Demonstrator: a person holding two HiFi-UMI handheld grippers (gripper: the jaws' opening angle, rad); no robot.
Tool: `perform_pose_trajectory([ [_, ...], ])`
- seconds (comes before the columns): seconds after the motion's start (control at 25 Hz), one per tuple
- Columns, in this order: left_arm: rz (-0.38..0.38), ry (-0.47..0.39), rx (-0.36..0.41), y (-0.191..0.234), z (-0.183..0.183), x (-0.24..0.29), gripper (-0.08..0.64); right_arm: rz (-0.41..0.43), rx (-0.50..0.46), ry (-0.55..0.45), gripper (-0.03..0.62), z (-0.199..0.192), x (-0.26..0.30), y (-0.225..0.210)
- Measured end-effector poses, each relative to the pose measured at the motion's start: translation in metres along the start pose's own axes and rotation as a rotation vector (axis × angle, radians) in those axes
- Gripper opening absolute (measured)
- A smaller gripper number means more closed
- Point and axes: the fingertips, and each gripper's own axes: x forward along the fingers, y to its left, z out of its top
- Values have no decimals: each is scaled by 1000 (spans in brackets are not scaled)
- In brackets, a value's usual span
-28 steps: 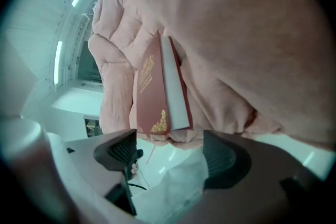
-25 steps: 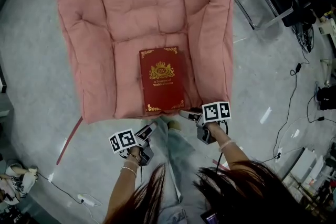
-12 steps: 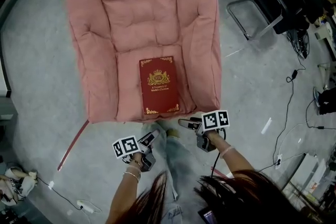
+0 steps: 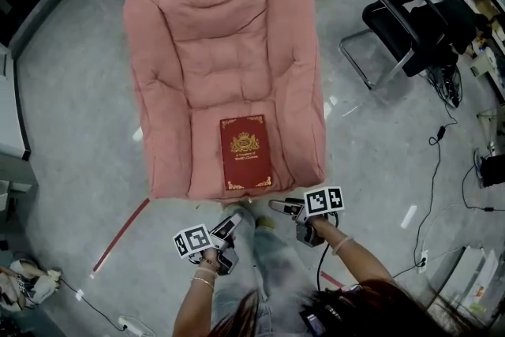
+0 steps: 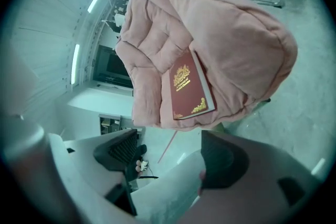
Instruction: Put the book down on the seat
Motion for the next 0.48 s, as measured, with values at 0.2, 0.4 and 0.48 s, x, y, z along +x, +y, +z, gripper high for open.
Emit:
perform_pose_trajectory([
  [0.2,-12,-33,15,-18,5,-15,314,28,-32,8,382,-10,-12,28],
  [0.4,-13,-127,35,-36,21,-31,296,50,-51,-17,382,-10,-30,51],
  [0.48,-35,-139,37,-46,23,-37,296,67,-52,-39,382,-7,-36,61],
])
